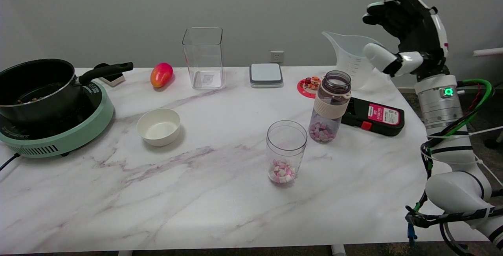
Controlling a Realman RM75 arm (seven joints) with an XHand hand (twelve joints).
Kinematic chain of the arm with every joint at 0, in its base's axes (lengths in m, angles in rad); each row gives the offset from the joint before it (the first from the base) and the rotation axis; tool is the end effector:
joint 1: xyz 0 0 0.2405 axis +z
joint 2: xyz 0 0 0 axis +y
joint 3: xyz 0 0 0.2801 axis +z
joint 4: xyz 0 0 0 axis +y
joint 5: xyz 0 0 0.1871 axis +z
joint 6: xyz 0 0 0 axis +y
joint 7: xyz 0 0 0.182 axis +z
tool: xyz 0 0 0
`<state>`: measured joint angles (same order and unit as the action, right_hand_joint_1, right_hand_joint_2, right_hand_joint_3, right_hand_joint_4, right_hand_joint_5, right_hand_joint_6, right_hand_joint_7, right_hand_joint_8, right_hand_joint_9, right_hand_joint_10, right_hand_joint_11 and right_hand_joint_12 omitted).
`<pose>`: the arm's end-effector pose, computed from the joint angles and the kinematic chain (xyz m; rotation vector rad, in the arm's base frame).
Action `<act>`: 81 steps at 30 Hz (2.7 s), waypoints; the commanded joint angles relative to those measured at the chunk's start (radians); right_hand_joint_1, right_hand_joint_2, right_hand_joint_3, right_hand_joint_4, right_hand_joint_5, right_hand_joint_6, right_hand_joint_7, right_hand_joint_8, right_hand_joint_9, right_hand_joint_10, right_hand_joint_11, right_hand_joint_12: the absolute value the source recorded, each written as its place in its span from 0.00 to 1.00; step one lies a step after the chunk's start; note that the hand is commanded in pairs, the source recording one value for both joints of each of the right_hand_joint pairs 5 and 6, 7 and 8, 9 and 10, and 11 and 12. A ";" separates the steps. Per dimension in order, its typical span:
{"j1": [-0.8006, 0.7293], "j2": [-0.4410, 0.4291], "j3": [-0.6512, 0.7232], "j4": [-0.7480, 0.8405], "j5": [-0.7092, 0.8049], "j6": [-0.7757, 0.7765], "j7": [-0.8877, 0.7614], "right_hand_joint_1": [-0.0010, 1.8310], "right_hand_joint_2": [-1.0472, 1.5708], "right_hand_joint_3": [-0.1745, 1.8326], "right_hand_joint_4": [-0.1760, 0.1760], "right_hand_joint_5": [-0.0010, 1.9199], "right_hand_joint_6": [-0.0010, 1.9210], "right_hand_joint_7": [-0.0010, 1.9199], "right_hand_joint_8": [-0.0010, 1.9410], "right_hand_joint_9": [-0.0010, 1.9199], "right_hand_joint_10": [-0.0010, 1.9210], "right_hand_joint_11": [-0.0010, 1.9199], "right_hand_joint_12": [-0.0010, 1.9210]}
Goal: Pick up the measuring cup.
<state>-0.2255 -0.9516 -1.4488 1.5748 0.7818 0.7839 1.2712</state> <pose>-0.1440 -0.2771 0.4539 1.5065 -0.5317 1.5865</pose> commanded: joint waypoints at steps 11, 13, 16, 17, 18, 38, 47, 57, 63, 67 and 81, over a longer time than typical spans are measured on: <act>-0.034 -0.137 -0.329 0.248 0.032 -0.119 -0.886 0.68 0.36 0.61 0.50 0.25 0.25 0.41 0.41 0.34 0.34 0.36 0.36; -0.036 -0.137 -0.350 0.255 0.032 -0.109 -0.886 0.68 0.36 0.61 0.50 0.25 0.25 0.41 0.41 0.34 0.34 0.36 0.36; -0.049 -0.139 -0.376 0.254 0.023 -0.080 -0.886 0.68 0.36 0.61 0.50 0.25 0.25 0.42 0.41 0.34 0.34 0.37 0.37; -0.056 -0.141 -0.385 0.249 0.017 -0.066 -0.886 0.68 0.36 0.61 0.50 0.25 0.25 0.42 0.41 0.34 0.34 0.37 0.37; -0.064 -0.144 -0.391 0.245 0.011 -0.051 -0.886 0.68 0.36 0.61 0.50 0.25 0.25 0.42 0.41 0.34 0.34 0.37 0.37; -0.213 -0.182 -0.464 0.216 0.128 0.181 -0.697 0.63 0.18 0.44 0.50 0.19 0.19 0.33 0.33 0.35 0.35 0.36 0.36; -0.173 -0.157 -0.457 0.126 0.135 0.200 -0.588 0.59 0.18 0.32 0.50 0.18 0.18 0.33 0.33 0.35 0.35 0.37 0.37; -0.101 -0.134 -0.485 0.003 0.124 0.182 -0.577 0.60 0.19 0.37 0.50 0.17 0.17 0.33 0.33 0.35 0.35 0.37 0.37; -0.063 -0.147 -0.493 -0.056 0.124 0.192 -0.532 0.61 0.19 0.39 0.50 0.17 0.17 0.33 0.33 0.34 0.34 0.37 0.37; -0.049 -0.150 -0.502 -0.087 0.124 0.195 -0.530 0.61 0.19 0.39 0.50 0.17 0.17 0.33 0.33 0.34 0.34 0.37 0.37; -0.024 -0.203 -0.515 -0.202 0.074 0.239 -0.396 0.60 0.21 0.37 0.50 0.18 0.18 0.33 0.33 0.33 0.33 0.36 0.36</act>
<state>-0.2902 -1.1098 -1.9445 1.5036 0.8926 0.9870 0.7436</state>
